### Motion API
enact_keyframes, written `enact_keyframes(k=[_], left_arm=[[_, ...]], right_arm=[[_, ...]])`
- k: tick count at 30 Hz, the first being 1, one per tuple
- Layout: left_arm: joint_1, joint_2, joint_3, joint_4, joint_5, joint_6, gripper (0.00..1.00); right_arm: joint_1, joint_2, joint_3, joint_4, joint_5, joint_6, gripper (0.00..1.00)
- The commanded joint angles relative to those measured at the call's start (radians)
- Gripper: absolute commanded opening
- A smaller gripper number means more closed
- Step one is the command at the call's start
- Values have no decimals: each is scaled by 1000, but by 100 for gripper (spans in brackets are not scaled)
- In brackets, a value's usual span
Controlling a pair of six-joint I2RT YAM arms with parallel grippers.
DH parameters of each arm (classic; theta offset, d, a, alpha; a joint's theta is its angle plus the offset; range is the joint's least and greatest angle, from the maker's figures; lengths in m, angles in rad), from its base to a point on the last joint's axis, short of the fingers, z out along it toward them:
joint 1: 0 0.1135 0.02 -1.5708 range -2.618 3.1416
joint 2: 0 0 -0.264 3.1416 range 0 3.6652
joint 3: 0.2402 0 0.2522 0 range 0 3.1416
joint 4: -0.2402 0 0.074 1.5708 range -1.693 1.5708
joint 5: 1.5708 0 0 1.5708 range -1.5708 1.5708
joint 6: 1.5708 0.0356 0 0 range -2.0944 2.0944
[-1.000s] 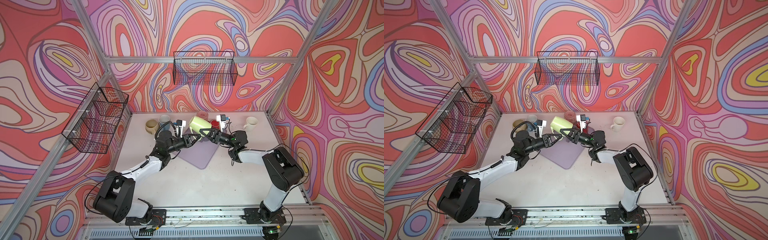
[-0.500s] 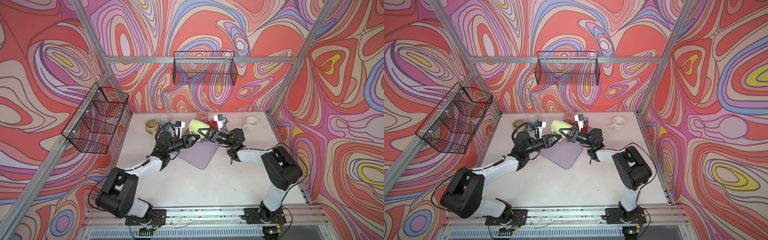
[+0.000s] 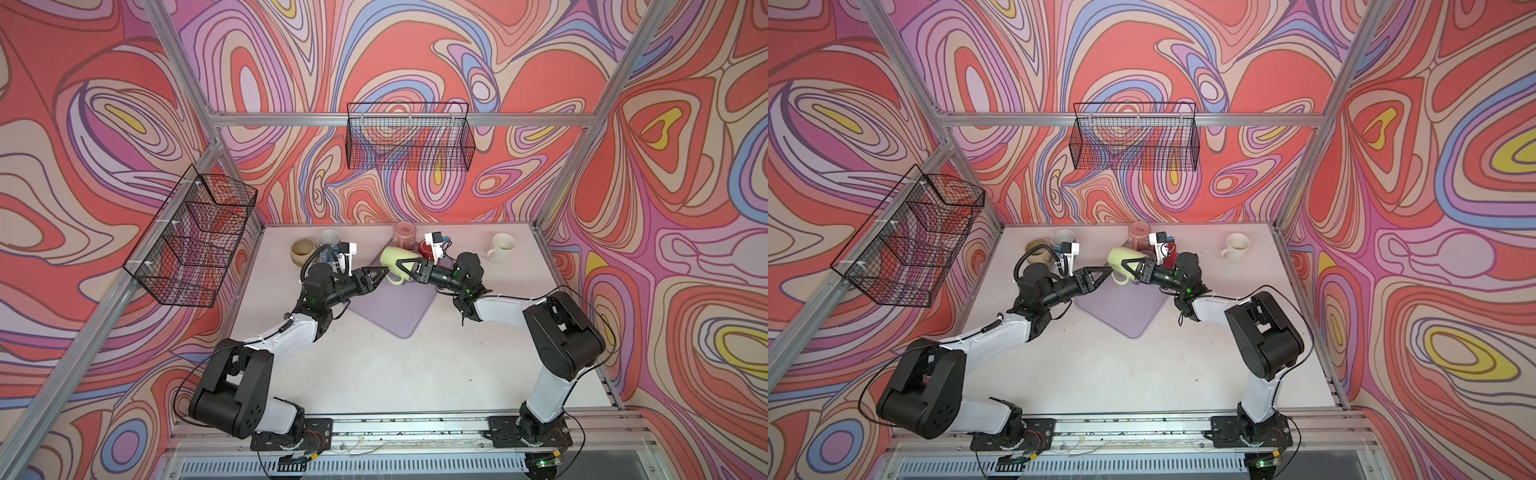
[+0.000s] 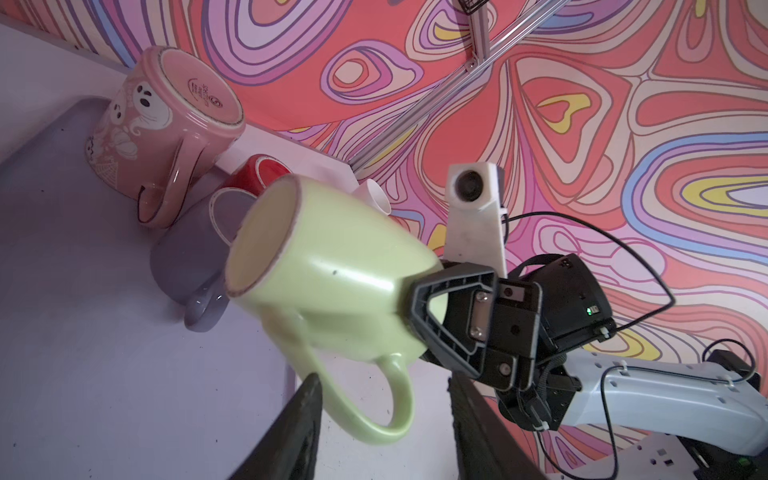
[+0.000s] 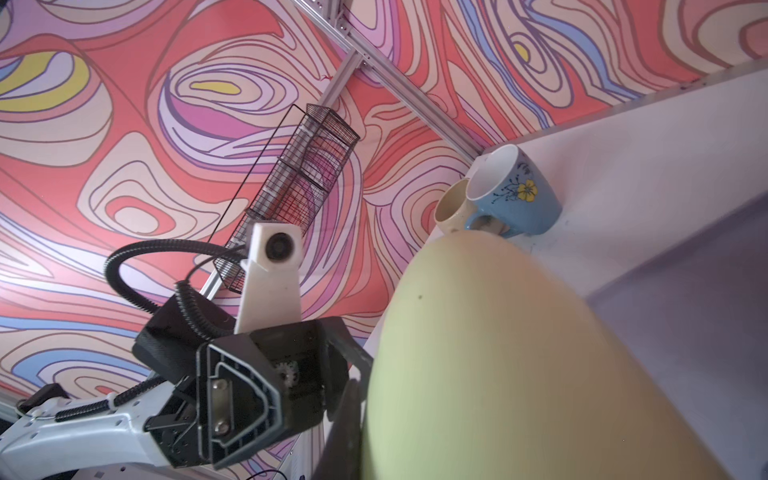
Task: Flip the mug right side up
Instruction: 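Open the left gripper off the lime green mug while the right gripper holds it, then carry the lime green mug with the right gripper toward the white mug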
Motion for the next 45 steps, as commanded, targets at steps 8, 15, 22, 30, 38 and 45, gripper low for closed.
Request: enact_keyframes(k=[8,15,22,30,38,45], left_arm=[[15,-169,80,-406,-137,278,52],[24,-221,236,-757,-279,440,52],[29,-223,348,-930,-293,536,51],[31,-173,504,-1091,-303,666,51],[31,-186,460,-1054,-314,686,51],[42,-207,397,-1000,-287,667,50]], right_arm=[[-1,-72,68,-238,66,-138,0],[-1,-119,128,-465,82,-236,0],[-1,-164,201,-737,94,-363,0],[-1,-208,351,-1135,167,-514,0],[-23,-201,543,-1579,322,-656,0],[-67,-194,657,-1816,476,-704,0]])
